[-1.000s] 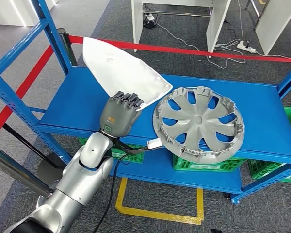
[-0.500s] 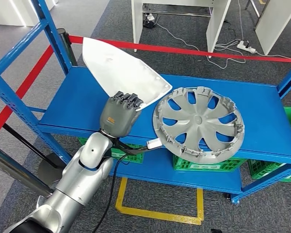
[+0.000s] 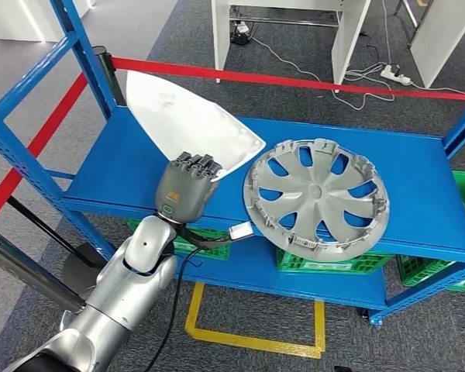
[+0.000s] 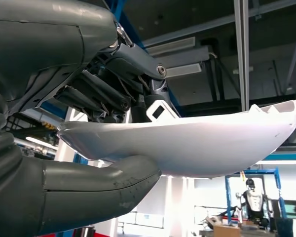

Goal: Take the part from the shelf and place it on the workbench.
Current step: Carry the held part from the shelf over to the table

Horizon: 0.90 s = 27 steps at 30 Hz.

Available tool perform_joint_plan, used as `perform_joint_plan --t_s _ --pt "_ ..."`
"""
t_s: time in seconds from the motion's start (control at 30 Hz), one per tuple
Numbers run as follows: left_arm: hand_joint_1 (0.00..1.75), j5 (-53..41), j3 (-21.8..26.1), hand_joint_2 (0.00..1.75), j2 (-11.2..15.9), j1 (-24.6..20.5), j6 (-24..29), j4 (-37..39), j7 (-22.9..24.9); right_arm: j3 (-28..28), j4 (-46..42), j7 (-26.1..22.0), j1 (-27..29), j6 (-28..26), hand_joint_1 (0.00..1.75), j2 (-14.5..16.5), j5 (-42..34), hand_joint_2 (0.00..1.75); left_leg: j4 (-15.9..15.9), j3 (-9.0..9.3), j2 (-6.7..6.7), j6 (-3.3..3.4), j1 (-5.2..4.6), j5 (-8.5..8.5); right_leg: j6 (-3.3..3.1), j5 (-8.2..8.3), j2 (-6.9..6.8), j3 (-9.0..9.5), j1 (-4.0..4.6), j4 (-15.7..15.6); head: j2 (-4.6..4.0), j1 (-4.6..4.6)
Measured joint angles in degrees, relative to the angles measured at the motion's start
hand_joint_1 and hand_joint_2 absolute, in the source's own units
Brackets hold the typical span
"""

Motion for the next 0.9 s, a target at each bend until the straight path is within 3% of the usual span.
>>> perform_joint_plan --t_s 0.07,0.17,0.2,0.27,0.33,0.37,0.4,0.43,0.5,0.57,0.67,0.7,0.77,0.83,0.87,0.9 --pt "1.75 -0.01 0.06 1.75 0.28 -0.04 0.0 0.1 0.06 0.0 0.03 0.04 -0.25 -0.03 0.0 0.15 -0.08 0.0 0.85 -0.55 -0.13 -0.89 -0.14 0.03 -0.32 0.53 0.17 1.64 0.01 -2.98 0.0 0.13" --pt "1.75 0.01 0.15 1.75 0.62 -0.04 -0.01 0.21 0.1 0.0 0.05 0.07 -0.4 -0.12 0.0 0.26 -0.14 0.0 1.47 -1.1 -0.15 -1.83 -0.04 -0.1 -1.94 0.84 0.28 1.06 0.14 -2.78 0.0 0.1" --pt "1.75 0.01 0.19 1.75 0.73 -0.07 -0.01 0.23 0.1 0.0 0.05 0.07 -0.45 -0.14 0.0 0.27 -0.13 0.0 2.48 -1.56 -0.11 -2.13 0.07 -1.22 -2.48 1.13 0.25 0.76 0.12 -2.78 0.0 0.02" --pt "1.75 0.01 0.26 1.75 0.92 -0.13 -0.01 0.29 0.1 0.0 0.05 0.08 -0.58 -0.15 0.0 0.29 -0.13 0.0 8.02 -3.62 -0.04 -2.67 0.2 -5.59 -3.38 1.79 0.14 -0.06 0.17 -2.8 0.0 -0.28" --pt "1.75 0.01 0.28 1.75 1.07 -0.09 -0.04 0.42 0.1 0.0 0.05 0.1 -0.62 -0.15 0.0 0.29 -0.13 0.0 15.24 -5.9 -0.03 -2.88 0.27 -9.6 -3.82 2.47 0.0 -1.02 0.39 -2.77 0.0 -0.42" --pt "1.75 0.01 0.28 1.75 1.15 -0.06 -0.08 0.52 0.1 0.0 0.05 0.15 -0.62 -0.14 0.0 0.29 -0.13 0.0 17.07 -6.12 -0.03 -2.81 0.27 -10.23 -3.88 2.81 -0.06 -1.48 0.52 -2.75 0.0 -0.43" --pt "1.75 0.01 0.28 1.75 1.21 -0.05 -0.12 0.61 0.1 0.0 0.05 0.23 -0.63 -0.15 0.0 0.29 -0.13 0.0 16.77 -5.32 -0.03 -2.6 0.25 -9.76 -3.89 3.14 -0.08 -1.91 0.66 -2.75 0.0 -0.43" --pt "1.75 0.01 0.28 1.75 1.25 -0.1 -0.16 0.69 0.1 0.0 0.05 0.31 -0.66 -0.15 0.0 0.31 -0.12 0.0 14.5 -3.51 -0.04 -2.24 0.19 -8.51 -3.87 3.47 -0.07 -2.28 0.81 -2.74 0.0 -0.44" --pt "1.75 0.01 0.28 1.75 1.26 -0.38 -0.22 0.77 0.1 0.0 0.05 0.42 -0.74 -0.15 0.0 0.44 -0.11 0.0 6.61 1.8 -0.05 -1.03 -0.17 -6.03 -3.68 4.09 -0.05 -2.84 1.07 -2.74 0.0 -0.4" --pt "1.75 0.01 0.29 1.75 1.27 -0.75 -0.21 0.81 0.1 0.0 0.06 0.44 -0.84 -0.15 0.0 0.63 -0.11 0.0 1.3 4.9 -0.08 -0.25 -0.63 -5.23 -3.06 4.8 -0.08 -3.23 1.01 -2.81 0.0 -0.39" --pt "1.75 0.04 0.36 1.75 1.32 -0.95 -0.13 1.03 0.07 0.0 0.07 0.43 -0.88 -0.19 0.0 0.75 -0.12 0.0 -0.07 4.77 -0.02 -0.01 -0.87 -4.33 -1.83 5.57 -0.13 -3.57 0.7 -3.1 0.0 -0.4" --pt "1.75 0.07 0.38 1.75 1.3 -1.03 -0.1 1.15 0.03 0.0 0.07 0.42 -0.86 -0.23 0.0 0.78 -0.13 0.0 -0.47 4.53 0.07 0.18 -0.76 -3.7 -1.58 4.66 -0.12 -4.04 0.73 -2.44 0.0 -0.32" --pt "1.75 0.14 0.46 1.75 1.26 -1.2 -0.02 1.46 -0.04 0.0 0.07 0.41 -0.88 -0.35 0.0 0.79 -0.17 0.0 -1.0 3.62 0.25 0.55 -0.55 -2.42 -1.31 0.4 -0.09 -5.84 0.78 2.02 0.0 -0.12" --pt "1.75 0.21 0.68 1.75 1.27 -1.17 0.08 1.96 -0.15 0.0 0.07 0.41 -0.89 -0.44 0.0 0.79 -0.21 0.0 -0.94 2.14 0.27 0.81 -0.7 -1.34 -1.02 -4.08 -0.1 -7.94 0.81 9.14 0.0 -0.01" --pt "1.75 0.23 0.81 1.75 1.3 -1.1 0.13 2.26 -0.2 0.0 0.07 0.41 -0.88 -0.49 0.0 0.79 -0.22 0.0 -0.9 1.36 0.28 0.8 -0.78 -0.76 -0.9 -4.84 -0.1 -8.27 0.82 11.6 0.0 -0.02" --pt "1.75 0.28 0.97 1.75 1.32 -1.03 0.19 2.55 -0.25 0.0 0.07 0.42 -0.87 -0.57 0.0 0.79 -0.22 0.0 -0.84 0.58 0.28 0.74 -0.82 -0.21 -0.83 -4.39 -0.11 -7.67 0.83 12.18 0.0 -0.01"
